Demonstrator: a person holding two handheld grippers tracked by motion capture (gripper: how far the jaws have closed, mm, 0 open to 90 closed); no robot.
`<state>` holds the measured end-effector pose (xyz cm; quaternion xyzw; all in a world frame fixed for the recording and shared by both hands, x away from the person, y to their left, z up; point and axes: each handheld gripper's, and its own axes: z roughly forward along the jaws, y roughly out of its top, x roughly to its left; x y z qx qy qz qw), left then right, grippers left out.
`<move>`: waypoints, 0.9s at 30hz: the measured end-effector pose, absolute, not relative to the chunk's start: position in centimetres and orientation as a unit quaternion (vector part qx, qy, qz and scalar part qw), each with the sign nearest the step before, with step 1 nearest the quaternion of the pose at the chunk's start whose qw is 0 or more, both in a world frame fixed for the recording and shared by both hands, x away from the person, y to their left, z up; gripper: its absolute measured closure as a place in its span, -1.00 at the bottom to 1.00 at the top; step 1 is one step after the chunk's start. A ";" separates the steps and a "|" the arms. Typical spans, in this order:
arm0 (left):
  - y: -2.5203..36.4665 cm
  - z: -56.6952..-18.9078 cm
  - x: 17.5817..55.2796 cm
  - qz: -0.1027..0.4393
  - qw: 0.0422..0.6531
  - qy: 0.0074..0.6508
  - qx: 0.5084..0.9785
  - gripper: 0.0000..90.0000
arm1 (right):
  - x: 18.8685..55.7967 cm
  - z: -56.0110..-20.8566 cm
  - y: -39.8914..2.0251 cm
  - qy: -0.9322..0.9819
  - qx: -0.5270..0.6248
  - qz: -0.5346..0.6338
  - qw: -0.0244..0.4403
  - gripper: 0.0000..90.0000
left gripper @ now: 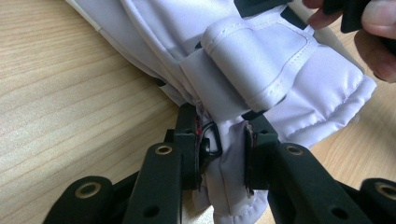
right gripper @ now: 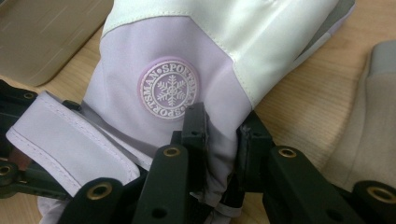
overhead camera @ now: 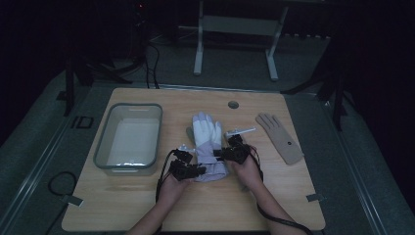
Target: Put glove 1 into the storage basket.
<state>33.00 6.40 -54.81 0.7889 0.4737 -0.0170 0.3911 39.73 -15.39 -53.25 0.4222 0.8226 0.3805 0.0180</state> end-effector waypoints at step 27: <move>9.3 -47.2 34.9 0.009 0.369 0.419 0.829 0.66 | 39.6 -46.2 -12.5 0.814 0.406 0.410 0.068 0.70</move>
